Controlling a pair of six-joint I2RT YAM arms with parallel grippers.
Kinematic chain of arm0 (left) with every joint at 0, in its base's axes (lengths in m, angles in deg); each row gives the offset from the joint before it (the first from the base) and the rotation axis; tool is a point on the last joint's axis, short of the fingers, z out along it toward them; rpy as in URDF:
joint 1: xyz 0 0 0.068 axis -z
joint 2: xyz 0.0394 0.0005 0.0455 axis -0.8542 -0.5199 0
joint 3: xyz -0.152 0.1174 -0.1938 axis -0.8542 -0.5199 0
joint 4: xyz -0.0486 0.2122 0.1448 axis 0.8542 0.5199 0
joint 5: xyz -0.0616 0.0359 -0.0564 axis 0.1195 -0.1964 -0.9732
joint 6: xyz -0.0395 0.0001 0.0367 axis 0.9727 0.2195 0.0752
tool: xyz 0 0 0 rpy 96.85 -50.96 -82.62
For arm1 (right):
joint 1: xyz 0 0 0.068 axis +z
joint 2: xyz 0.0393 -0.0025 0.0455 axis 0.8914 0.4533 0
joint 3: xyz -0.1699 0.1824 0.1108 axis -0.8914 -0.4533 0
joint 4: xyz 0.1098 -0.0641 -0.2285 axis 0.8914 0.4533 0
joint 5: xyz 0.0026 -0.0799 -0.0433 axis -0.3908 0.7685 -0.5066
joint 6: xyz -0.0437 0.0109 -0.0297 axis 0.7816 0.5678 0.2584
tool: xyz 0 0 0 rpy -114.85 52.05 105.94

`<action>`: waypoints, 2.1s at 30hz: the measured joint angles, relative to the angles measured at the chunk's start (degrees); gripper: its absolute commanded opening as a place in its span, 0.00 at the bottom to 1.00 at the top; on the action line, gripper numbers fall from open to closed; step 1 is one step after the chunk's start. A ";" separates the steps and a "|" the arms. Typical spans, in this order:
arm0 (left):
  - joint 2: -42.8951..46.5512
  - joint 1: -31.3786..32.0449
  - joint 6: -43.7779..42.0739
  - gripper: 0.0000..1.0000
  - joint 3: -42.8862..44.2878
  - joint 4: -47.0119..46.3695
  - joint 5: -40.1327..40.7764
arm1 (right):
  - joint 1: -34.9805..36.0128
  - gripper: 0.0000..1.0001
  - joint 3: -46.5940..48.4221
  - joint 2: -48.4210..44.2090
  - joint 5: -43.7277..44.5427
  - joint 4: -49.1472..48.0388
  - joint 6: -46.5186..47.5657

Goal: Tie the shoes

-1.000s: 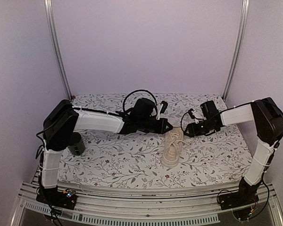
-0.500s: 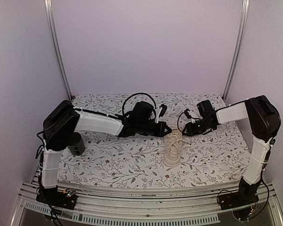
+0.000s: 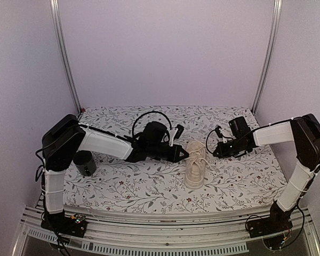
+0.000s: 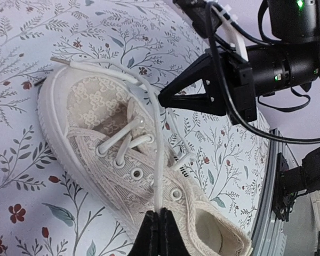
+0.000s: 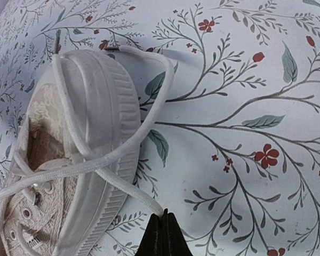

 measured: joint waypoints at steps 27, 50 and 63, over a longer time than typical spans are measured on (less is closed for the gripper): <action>12.72 5.77 1.64 0.00 -19.85 -4.66 -1.97 | 20.65 0.02 -15.19 -9.49 -14.75 -3.80 -16.65; 11.63 3.76 -6.49 0.64 -2.36 11.41 12.07 | 21.75 0.02 -23.98 -17.38 -5.95 -8.11 -28.20; -1.55 3.69 -18.71 0.43 12.46 27.12 6.80 | 21.75 0.02 -25.07 -17.40 -5.09 -10.40 -29.64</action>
